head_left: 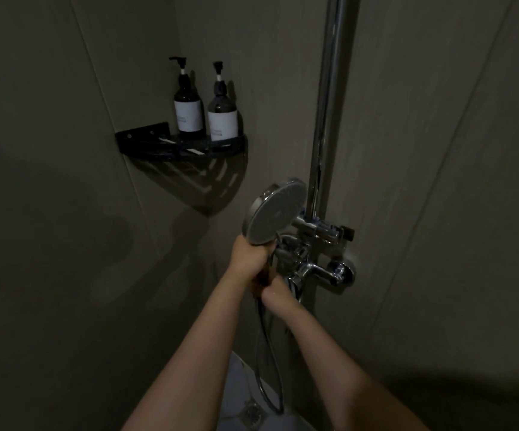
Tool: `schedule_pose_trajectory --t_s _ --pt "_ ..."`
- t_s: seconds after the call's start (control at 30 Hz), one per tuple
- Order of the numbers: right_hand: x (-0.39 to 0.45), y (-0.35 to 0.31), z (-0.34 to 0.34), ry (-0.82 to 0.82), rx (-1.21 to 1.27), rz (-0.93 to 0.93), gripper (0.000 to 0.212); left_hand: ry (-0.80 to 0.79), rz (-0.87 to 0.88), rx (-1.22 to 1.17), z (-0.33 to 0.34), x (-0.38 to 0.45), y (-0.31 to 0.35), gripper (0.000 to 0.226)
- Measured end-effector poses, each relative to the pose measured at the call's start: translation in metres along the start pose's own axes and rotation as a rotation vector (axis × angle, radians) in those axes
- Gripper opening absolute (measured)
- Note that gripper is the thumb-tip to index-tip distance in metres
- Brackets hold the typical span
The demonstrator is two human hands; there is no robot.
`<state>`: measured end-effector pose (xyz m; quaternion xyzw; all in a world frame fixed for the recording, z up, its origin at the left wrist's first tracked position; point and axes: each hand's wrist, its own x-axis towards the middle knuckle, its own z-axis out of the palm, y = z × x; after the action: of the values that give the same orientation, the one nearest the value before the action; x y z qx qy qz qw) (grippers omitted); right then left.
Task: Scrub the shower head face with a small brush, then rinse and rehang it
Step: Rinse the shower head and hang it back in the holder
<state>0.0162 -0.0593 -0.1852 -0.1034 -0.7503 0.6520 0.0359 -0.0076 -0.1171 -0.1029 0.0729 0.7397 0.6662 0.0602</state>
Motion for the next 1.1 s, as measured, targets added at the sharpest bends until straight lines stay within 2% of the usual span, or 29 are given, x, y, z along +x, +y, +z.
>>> schedule_pose_trajectory --t_s 0.17,0.33,0.57,0.7,0.8,0.9,1.1 --pt "-0.003 0.005 -0.029 -0.034 0.007 0.027 0.022 -0.093 0.008 -0.06 0.01 0.0 0.005 0.042" --pt "-0.004 0.001 -0.062 -0.051 0.01 -0.025 0.028 -0.204 0.063 -0.1 0.032 -0.001 0.01 0.036" --pt "-0.008 -0.011 -0.103 0.151 0.056 -0.114 0.034 -0.343 0.112 -0.182 0.068 0.007 0.023 0.025" --pt "-0.019 -0.024 -0.126 0.22 0.066 -0.108 0.037 -0.44 0.049 -0.306 0.085 0.011 0.009 0.018" --pt "-0.024 -0.031 -0.139 0.246 0.036 -0.11 0.035 -0.413 -0.073 -0.56 0.091 0.017 -0.006 0.016" --pt "-0.023 -0.038 -0.15 0.317 -0.003 -0.11 0.02 -0.402 -0.176 -0.705 0.098 0.018 -0.021 0.022" --pt "-0.014 -0.057 -0.171 0.498 -0.078 -0.178 0.029 -0.169 -0.229 -0.587 0.124 0.01 -0.026 0.027"
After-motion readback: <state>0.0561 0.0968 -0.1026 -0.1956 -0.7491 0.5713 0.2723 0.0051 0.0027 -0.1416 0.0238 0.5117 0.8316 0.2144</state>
